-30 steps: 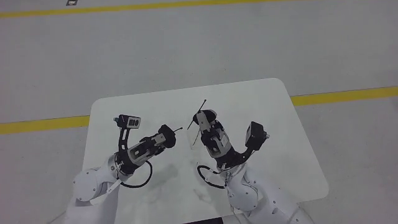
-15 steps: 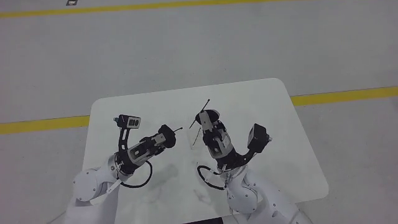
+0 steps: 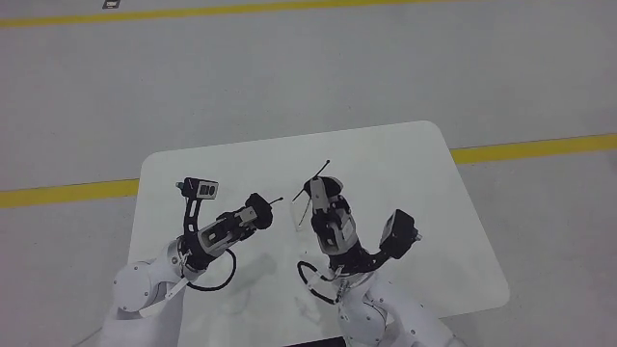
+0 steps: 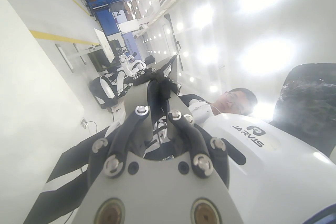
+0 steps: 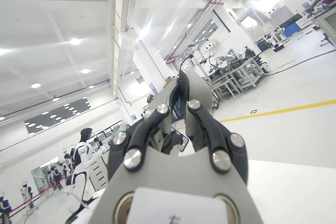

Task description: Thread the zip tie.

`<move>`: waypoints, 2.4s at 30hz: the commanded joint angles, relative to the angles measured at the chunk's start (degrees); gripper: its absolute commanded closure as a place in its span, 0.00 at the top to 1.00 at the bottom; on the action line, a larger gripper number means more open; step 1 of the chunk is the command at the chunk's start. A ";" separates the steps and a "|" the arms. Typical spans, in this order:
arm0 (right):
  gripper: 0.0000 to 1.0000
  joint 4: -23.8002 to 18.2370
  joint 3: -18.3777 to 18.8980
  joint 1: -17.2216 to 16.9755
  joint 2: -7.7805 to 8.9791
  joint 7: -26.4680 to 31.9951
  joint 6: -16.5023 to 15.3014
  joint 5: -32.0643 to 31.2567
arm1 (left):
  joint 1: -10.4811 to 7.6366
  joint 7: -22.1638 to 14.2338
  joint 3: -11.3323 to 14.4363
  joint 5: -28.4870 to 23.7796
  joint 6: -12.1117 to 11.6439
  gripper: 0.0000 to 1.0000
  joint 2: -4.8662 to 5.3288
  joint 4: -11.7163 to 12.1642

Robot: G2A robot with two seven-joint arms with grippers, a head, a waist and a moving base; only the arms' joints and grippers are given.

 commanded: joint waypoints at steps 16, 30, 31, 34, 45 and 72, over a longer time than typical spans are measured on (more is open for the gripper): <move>0.00 2.30 -1.01 2.54 -2.11 1.33 3.60 -3.27 | 0.00 0.00 0.00 0.00 0.00 0.00 0.00 0.00; 0.00 2.76 0.96 0.28 -2.05 0.47 1.42 -5.13 | 0.00 0.00 0.00 0.00 0.00 0.00 0.00 0.00; 0.00 2.76 0.96 0.28 -2.05 0.47 1.42 -5.13 | 0.00 0.00 0.00 0.00 0.00 0.00 0.00 0.00; 0.00 2.76 0.96 0.28 -2.05 0.47 1.42 -5.13 | 0.00 0.00 0.00 0.00 0.00 0.00 0.00 0.00; 0.00 2.76 0.96 0.28 -2.05 0.47 1.42 -5.13 | 0.00 0.00 0.00 0.00 0.00 0.00 0.00 0.00; 0.00 4.12 0.56 0.67 -4.00 -0.50 2.79 -7.98 | 0.00 0.00 0.00 0.00 0.00 0.00 0.00 0.00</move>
